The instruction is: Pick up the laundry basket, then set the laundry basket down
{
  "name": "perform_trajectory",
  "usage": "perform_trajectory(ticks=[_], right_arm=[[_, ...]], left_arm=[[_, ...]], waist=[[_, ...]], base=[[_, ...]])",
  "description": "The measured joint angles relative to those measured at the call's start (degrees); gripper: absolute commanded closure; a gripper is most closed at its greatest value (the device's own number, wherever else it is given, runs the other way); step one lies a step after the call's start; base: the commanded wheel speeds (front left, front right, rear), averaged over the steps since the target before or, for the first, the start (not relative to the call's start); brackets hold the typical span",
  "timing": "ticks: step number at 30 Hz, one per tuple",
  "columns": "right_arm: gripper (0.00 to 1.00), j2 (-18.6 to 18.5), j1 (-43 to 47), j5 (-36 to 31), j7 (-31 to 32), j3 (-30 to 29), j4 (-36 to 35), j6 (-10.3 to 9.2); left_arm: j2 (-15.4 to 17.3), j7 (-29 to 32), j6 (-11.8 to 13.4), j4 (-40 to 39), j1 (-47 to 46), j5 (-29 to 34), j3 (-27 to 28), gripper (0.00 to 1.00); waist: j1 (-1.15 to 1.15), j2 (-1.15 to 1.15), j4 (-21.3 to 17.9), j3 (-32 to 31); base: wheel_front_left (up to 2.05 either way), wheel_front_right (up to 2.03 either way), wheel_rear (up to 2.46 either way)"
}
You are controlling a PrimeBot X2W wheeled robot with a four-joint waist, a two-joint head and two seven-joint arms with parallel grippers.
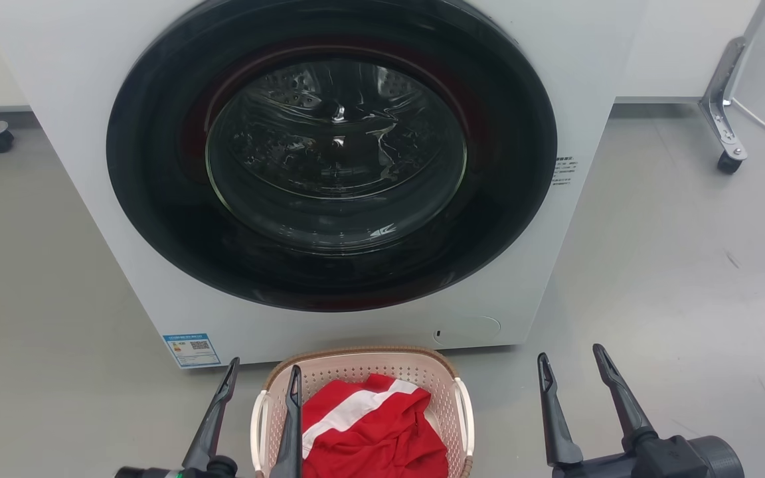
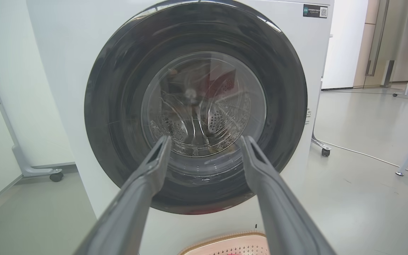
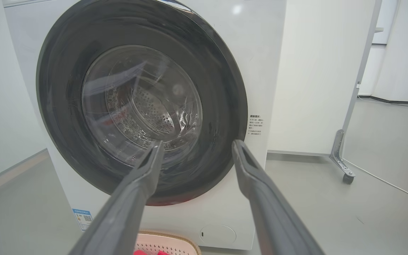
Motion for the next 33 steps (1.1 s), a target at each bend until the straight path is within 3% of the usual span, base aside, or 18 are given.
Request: perform_trajectory(ticks=[33], right_arm=[[0.0, -0.05, 1.43, 2.89, -0.23, -0.76, -0.37, -0.18]], left_arm=[[-0.46, 0.0, 0.01, 1.03, 1.79, -1.75, 1.71, 0.0]], waist=[[0.0, 0.0, -0.11, -0.04]], base=[[0.0, 0.0, 0.0]])
